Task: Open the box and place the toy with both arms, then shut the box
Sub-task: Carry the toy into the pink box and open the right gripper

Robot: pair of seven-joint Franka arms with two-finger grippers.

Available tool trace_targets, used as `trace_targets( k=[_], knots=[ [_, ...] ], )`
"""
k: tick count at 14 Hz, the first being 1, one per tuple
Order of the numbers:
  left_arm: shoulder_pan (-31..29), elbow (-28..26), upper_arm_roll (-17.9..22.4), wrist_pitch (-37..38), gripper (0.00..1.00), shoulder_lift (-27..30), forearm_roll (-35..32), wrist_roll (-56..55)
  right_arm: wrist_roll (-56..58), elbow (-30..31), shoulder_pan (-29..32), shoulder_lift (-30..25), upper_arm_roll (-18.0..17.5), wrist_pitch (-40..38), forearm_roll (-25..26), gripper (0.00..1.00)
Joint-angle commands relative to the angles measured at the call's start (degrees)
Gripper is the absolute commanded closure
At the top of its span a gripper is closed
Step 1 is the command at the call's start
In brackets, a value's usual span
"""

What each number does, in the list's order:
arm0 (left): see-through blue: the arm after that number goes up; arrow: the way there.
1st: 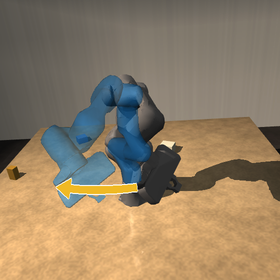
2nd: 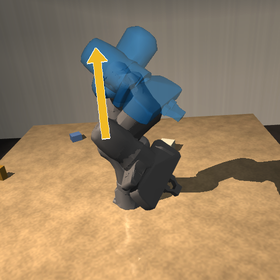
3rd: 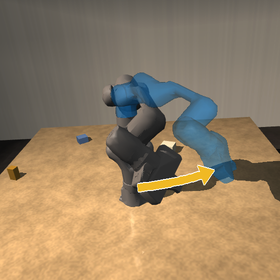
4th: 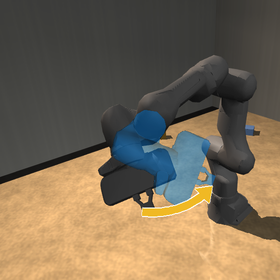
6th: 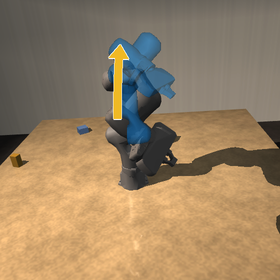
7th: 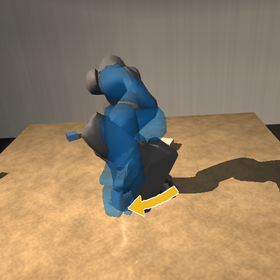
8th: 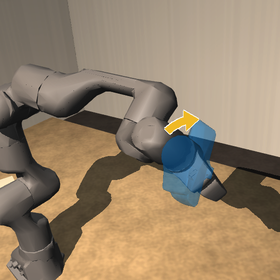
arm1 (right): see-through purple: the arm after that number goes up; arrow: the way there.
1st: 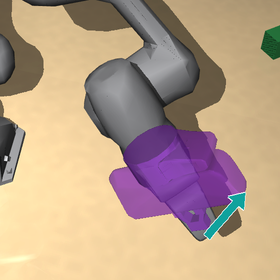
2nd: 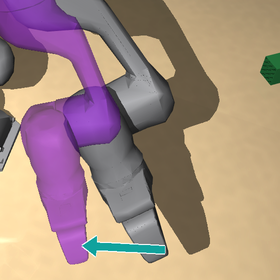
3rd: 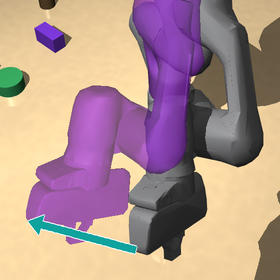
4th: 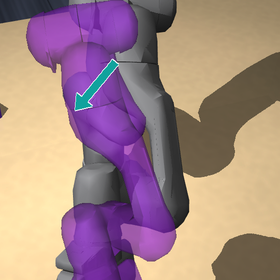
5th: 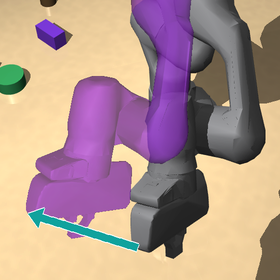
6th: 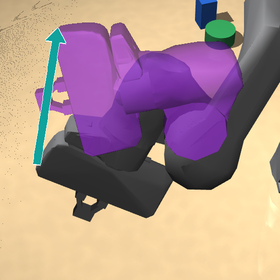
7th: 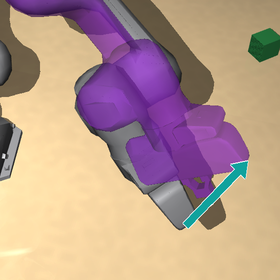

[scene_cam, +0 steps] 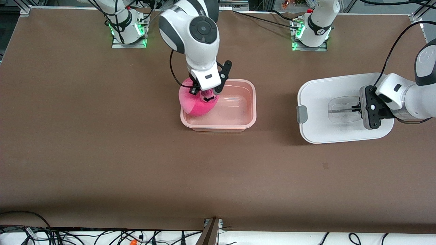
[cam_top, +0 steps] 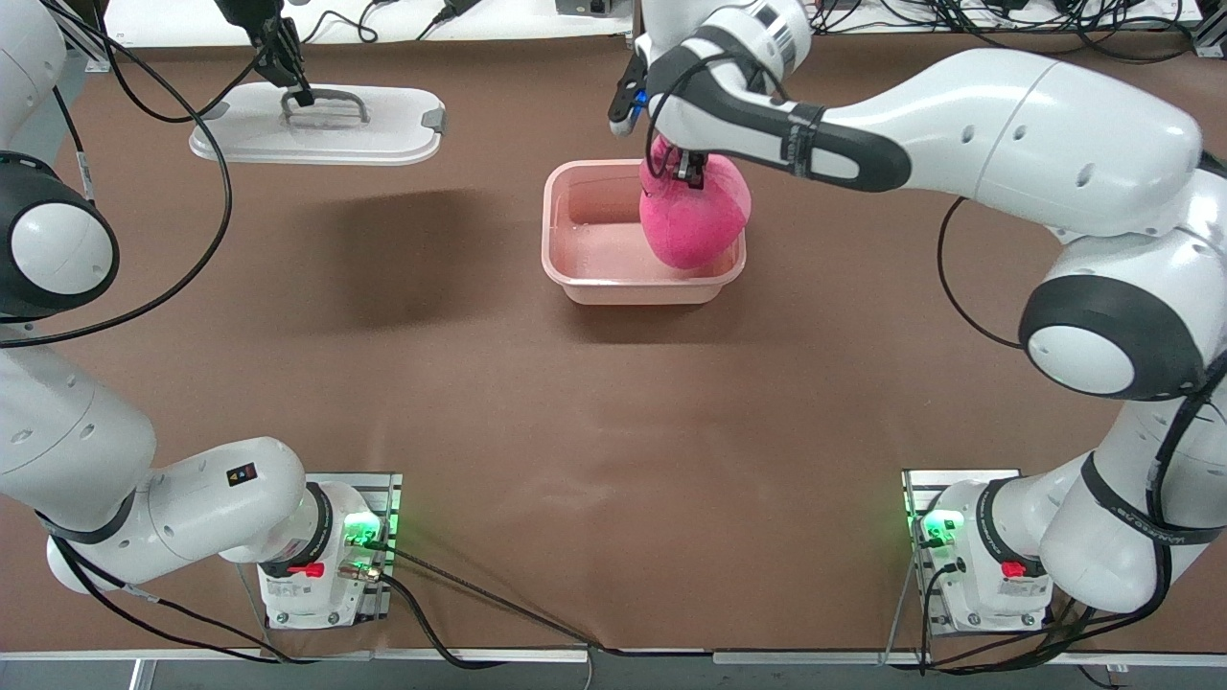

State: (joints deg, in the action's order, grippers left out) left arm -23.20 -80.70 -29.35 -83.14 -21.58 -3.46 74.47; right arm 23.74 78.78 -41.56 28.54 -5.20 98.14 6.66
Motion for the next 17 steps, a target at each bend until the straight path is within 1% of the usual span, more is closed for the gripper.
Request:
trace_targets(
  k=[1,3,5,6,7,8,9,14,15,17],
  knots=[
    [-0.4,1.2,-0.3,2.4,1.0,0.3,1.3,0.8,-0.1,-2.9,-2.5,4.1,0.7,0.8,2.0,1.0],
    [-0.4,1.2,-0.2,4.1,1.0,0.2,3.1,0.5,-1.7,-2.9,-3.5,6.2,0.7,3.1,4.4,1.0],
    [-0.4,1.2,-0.2,4.2,1.0,0.2,3.8,1.2,-2.1,-2.9,-3.5,8.2,0.9,6.0,4.5,1.0],
    [-0.4,1.2,-0.2,4.6,1.0,0.2,3.8,2.8,-2.2,-2.9,-3.5,9.2,1.0,7.6,4.5,0.9],
    [-0.2,1.2,-0.3,4.8,1.0,0.3,3.6,4.6,-2.2,-2.9,-3.6,10.4,1.1,9.2,4.7,0.59],
    [-0.2,1.0,-0.3,5.0,1.0,0.3,3.7,5.1,-2.2,-2.9,-3.6,11.3,1.1,11.0,4.7,0.02],
    [-0.4,0.9,-0.3,5.5,1.0,0.2,3.9,5.2,-3.0,-2.9,-3.7,12.0,1.1,12.6,4.7,0.0],
    [-0.6,0.8,-0.1,6.1,1.0,0.1,4.2,4.8,-16.7,-2.9,-5.0,13.3,0.9,22.1,4.1,0.0],
    [-1.1,0.7,-0.1,6.4,1.0,0.0,4.9,4.7,-18.2,-2.9,-5.0,13.3,0.8,23.1,3.9,0.0],
    [-1.0,0.6,-0.1,6.5,1.0,0.1,5.1,4.4,-20.0,-2.9,-4.8,12.4,0.7,22.5,3.7,0.0]
  ],
)
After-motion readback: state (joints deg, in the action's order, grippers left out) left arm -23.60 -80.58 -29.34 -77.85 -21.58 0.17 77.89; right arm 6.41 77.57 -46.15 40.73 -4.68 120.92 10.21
